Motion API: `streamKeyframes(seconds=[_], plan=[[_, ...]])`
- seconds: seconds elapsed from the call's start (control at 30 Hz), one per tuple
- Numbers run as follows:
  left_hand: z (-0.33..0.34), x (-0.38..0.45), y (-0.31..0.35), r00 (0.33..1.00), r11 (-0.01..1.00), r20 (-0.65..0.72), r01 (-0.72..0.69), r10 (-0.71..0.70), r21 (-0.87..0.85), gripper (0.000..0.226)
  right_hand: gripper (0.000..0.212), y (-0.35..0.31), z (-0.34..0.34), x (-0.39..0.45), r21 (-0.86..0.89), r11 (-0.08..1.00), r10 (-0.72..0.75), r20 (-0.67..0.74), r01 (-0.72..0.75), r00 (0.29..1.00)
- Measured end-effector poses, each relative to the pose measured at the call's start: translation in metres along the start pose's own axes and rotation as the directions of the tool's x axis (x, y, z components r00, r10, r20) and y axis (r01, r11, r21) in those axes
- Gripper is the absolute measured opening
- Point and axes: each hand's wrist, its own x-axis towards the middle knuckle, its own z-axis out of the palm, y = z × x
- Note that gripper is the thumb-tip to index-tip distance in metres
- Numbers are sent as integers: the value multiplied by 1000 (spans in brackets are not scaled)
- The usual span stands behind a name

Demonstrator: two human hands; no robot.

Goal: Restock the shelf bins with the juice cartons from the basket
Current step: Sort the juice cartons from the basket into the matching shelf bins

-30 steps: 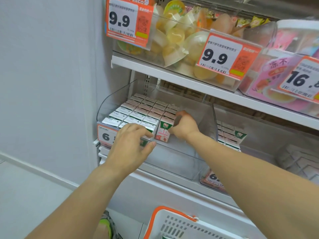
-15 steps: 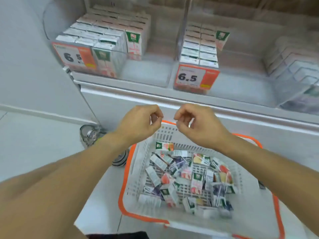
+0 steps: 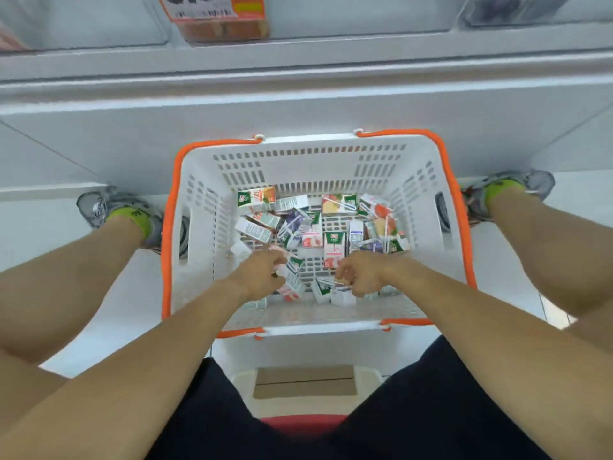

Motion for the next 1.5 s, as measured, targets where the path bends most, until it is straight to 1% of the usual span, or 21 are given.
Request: streamKeyframes(seconds=[0.07,0.13,0.2,0.23,0.3,0.33,0.4,0.47,0.57,0.67,0.73,0.8,0.87,0.93,1.03,1.1,1.17,1.27,1.3,1.4,1.5], plan=[[7,10,-5,1000,995,-1,4,-4,97,56,68,8,8,4,-14,998,56,78,-55,995],[12,16,-10,1000,988,13,12,-14,152,65,73,12,15,8,-16,998,63,70,-62,996],[14,20,-13,1000,985,26,7,-12,171,67,67,15,20,14,-60,998,38,12,-37,999],[15,22,-15,1000,983,14,2,-5,185,64,61,17,21,16,-88,996,20,-9,-21,1000],[16,27,-14,1000,976,-18,5,-1,220,50,47,22,24,19,-96,995,-9,-49,5,999],[15,28,-11,999,975,-21,29,-25,221,39,43,24,26,19,-56,998,-23,-73,19,997],[13,30,-6,997,983,-2,82,-83,162,27,36,26,29,21,120,991,-34,-137,51,990],[14,33,-5,993,990,19,115,-117,77,38,28,23,30,25,251,965,-21,-211,75,977],[11,28,-4,991,990,51,128,-125,-54,45,31,15,27,33,266,962,7,-230,56,973],[5,23,-4,988,970,62,149,-140,-192,44,49,11,26,34,282,958,2,-187,52,982],[-2,20,0,987,942,45,158,-152,-297,41,48,12,26,35,288,957,19,-189,37,982],[-13,20,9,983,898,20,173,-180,-405,40,47,13,21,37,381,924,48,-178,23,983],[-25,19,18,980,873,-25,165,-198,-458,35,53,12,12,35,521,854,78,-155,15,985],[-38,17,25,978,845,-47,152,-204,-512,25,55,11,0,28,633,774,90,-147,24,985],[-57,11,38,975,786,-51,144,-218,-601,31,39,9,-19,14,784,617,94,-168,75,981],[-70,7,44,976,771,-74,113,-203,-627,31,23,9,-32,4,857,503,88,-181,113,980],[-84,3,49,976,779,-106,84,-190,-622,27,16,7,-43,-3,899,406,84,-213,162,973],[-99,-2,56,975,780,-127,66,-184,-622,39,17,-1,-60,-14,932,250,51,-284,264,957],[-105,-7,61,977,772,-113,69,-180,-631,42,19,-5,-65,-18,932,209,17,-306,296,952],[-128,-20,70,992,739,-26,73,-121,-670,38,31,-20,-79,-36,931,74,-129,-346,357,929],[-173,-46,85,995,794,33,93,-92,-601,38,49,-37,-91,-52,928,11,-257,-357,372,898]])
